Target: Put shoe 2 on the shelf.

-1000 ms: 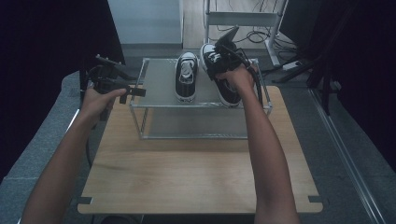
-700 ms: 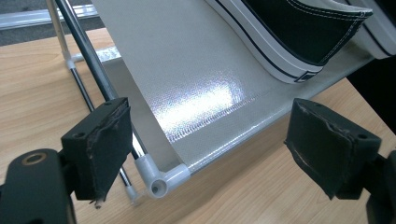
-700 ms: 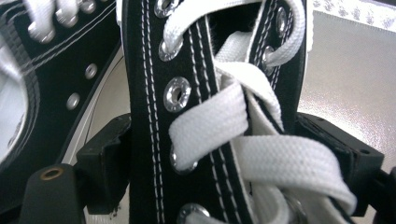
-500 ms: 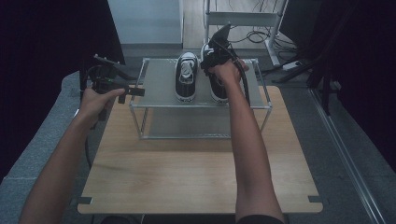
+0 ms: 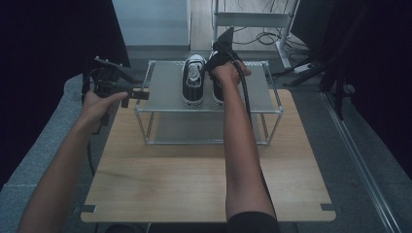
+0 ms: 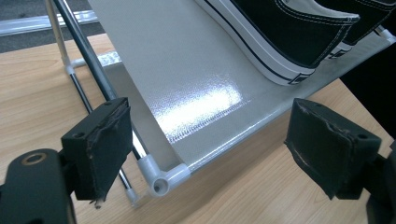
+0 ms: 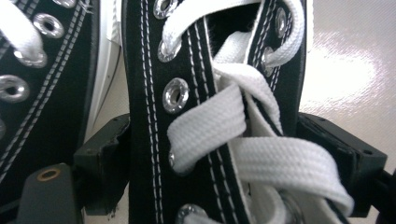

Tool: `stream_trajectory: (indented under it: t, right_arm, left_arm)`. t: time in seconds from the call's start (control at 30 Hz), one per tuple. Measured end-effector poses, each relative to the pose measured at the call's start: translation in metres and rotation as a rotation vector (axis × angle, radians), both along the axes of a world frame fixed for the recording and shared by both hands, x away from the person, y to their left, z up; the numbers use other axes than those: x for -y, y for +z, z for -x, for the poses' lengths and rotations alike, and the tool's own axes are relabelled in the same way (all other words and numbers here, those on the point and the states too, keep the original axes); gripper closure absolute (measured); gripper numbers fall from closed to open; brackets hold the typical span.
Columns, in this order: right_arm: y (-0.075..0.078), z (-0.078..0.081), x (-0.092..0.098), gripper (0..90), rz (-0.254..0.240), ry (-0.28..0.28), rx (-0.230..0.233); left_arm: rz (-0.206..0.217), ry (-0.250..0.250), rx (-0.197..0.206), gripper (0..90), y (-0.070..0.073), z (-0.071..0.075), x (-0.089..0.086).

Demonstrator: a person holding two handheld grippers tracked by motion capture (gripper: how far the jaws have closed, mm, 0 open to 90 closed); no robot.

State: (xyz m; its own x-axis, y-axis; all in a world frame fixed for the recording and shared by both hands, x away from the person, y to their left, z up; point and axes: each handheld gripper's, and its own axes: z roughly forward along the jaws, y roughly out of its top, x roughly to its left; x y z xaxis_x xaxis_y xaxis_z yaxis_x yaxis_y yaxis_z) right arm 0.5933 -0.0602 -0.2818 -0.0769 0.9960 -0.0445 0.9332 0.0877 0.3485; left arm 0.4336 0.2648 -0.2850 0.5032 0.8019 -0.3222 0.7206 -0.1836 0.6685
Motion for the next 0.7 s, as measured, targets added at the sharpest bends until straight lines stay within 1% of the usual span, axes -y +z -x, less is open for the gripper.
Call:
stream_trajectory:
  t: [0.07, 0.1, 0.13, 0.17, 0.2, 0.27, 0.3, 0.33, 0.37, 0.43, 0.47, 0.5, 0.57, 0.67, 0.7]
  right_arm:
    - [-0.001, -0.001, -0.001, 15.9, -0.003, 0.003, -0.006]
    - [-0.001, -0.001, -0.002, 16.6, 0.004, 0.011, -0.003]
    - [-0.001, -0.001, -0.002, 16.2, 0.010, 0.014, 0.016]
    - [0.003, 0.000, -0.003, 18.1, -0.010, 0.007, 0.038]
    - [0.006, 0.001, -0.004, 21.3, -0.007, 0.014, 0.061]
    - [0.010, 0.004, -0.005, 21.7, -0.011, 0.026, 0.080]
    - [0.012, 0.006, -0.005, 20.6, -0.021, 0.038, 0.085]
    - [0.013, 0.008, -0.004, 18.7, -0.039, 0.059, 0.084]
    - [0.015, 0.010, -0.003, 18.8, -0.043, 0.076, 0.095]
    - [0.019, 0.019, 0.001, 19.3, -0.080, 0.116, 0.139]
    - [0.023, 0.026, 0.005, 20.7, -0.110, 0.135, 0.169]
    - [0.024, 0.030, 0.009, 21.5, -0.127, 0.151, 0.187]
    - [0.029, 0.044, 0.020, 23.9, -0.192, 0.203, 0.236]
    - [0.033, 0.061, 0.035, 25.7, -0.233, 0.264, 0.295]
    - [0.035, 0.069, 0.042, 26.4, -0.246, 0.288, 0.325]
  left_arm:
    - [-0.001, 0.003, -0.002, 15.1, -0.001, 0.000, 0.000]
    - [-0.002, 0.002, -0.002, 15.1, -0.002, -0.001, 0.001]
    - [-0.007, 0.003, -0.003, 15.0, -0.002, -0.001, 0.002]
    - [-0.010, 0.002, -0.002, 15.0, -0.002, -0.001, 0.002]
    - [-0.011, 0.001, -0.003, 15.0, -0.002, -0.001, 0.003]
    - [-0.013, -0.005, -0.003, 15.0, -0.002, 0.000, 0.006]
    - [-0.016, -0.008, -0.003, 15.0, -0.002, 0.000, 0.007]
    - [-0.016, -0.009, -0.002, 15.0, -0.003, 0.000, 0.008]
    - [-0.017, -0.010, -0.002, 15.0, -0.003, 0.000, 0.008]
    - [-0.015, -0.010, -0.001, 15.0, -0.003, 0.000, 0.009]
    - [-0.015, -0.009, -0.001, 15.0, -0.003, 0.000, 0.009]
    - [-0.013, -0.006, -0.001, 15.0, -0.004, 0.000, 0.010]
    - [-0.010, -0.008, 0.000, 15.0, -0.005, -0.001, 0.012]
    - [-0.010, -0.010, 0.002, 15.0, -0.007, -0.001, 0.016]
    - [-0.010, -0.013, 0.004, 15.0, -0.008, -0.001, 0.017]
